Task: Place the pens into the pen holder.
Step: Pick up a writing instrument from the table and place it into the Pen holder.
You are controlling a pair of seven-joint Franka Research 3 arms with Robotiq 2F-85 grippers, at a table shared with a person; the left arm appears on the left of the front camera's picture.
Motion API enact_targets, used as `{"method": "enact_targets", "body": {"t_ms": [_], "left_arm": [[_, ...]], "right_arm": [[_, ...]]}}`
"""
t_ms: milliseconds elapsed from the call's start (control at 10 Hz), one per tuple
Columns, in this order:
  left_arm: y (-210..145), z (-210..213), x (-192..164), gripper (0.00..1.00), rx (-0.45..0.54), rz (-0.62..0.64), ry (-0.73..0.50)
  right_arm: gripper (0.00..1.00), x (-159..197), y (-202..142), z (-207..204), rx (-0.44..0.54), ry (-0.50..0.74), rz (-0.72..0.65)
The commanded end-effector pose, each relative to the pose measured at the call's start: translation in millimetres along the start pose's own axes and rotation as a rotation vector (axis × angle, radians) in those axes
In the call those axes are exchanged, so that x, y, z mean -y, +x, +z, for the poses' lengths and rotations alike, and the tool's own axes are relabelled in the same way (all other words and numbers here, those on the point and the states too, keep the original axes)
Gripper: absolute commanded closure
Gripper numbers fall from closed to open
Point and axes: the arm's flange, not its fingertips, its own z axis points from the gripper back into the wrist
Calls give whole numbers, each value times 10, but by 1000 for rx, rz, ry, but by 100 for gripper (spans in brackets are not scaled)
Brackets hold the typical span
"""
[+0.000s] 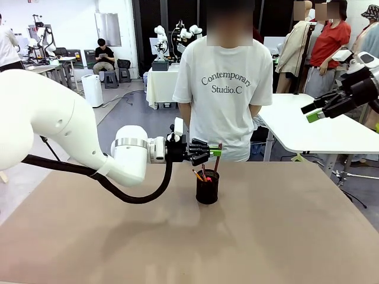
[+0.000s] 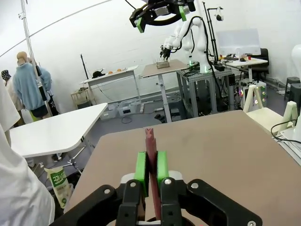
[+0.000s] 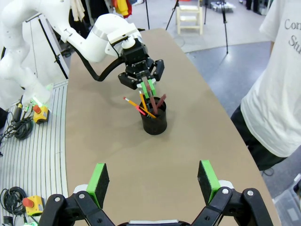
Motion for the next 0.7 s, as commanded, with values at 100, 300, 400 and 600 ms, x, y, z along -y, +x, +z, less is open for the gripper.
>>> {"method": "enact_targets", "body": {"t_ms": [100,300,400,600], "left_arm": [[66,34,-40,27,5,-23,3],[78,46,-40,0,11,-28,5],[88,45,-34,0,13,-27,2],[103,47,-17,0,17,-22,-1]], "right_arm": [[0,-8,34,18,-9,-3,3],[0,-8,34,18,-9,-3,3],[0,-8,34,18,-9,-3,3],[0,-8,34,18,-9,-3,3]]}}
